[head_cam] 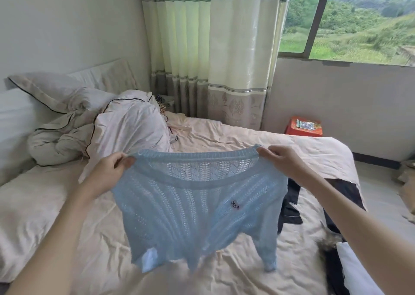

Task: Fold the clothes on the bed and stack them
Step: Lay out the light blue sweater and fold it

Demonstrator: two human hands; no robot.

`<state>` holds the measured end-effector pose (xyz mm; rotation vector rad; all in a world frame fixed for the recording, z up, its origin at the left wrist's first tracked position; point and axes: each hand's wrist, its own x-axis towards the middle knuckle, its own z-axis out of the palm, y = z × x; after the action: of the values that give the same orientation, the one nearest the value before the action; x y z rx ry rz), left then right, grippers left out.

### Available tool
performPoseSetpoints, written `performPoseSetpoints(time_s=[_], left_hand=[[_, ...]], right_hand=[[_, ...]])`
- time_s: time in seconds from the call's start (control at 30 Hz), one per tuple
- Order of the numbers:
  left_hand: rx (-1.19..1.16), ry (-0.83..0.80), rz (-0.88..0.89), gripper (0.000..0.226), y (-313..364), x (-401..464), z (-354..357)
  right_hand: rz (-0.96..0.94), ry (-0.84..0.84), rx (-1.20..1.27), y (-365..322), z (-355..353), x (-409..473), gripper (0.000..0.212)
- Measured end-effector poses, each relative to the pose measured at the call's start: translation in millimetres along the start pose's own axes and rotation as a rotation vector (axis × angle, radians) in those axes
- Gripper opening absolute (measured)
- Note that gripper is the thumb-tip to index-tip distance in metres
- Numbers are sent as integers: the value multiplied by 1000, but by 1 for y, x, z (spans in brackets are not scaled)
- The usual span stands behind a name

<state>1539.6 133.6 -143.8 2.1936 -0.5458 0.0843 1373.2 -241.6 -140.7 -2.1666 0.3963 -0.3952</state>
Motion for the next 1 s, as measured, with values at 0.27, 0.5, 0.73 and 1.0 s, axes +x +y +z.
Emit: performPoseSetpoints(time_s=[0.27,0.5,0.73,1.0], left_hand=[[-103,-130,-218,10,-28,-55,-12],[57,74,-251,20,26,-124,-14],[163,338,-158,21,61,-246,2],[324,615,1,22,88,-310,-34]], right_hand=[[296,-382,156,9,-7,-39,16],[13,121,-195,6,-3,-79,26],[-67,119,-13,18,-19,-167,24],[-387,319,-181,-14,-43,-215,27]])
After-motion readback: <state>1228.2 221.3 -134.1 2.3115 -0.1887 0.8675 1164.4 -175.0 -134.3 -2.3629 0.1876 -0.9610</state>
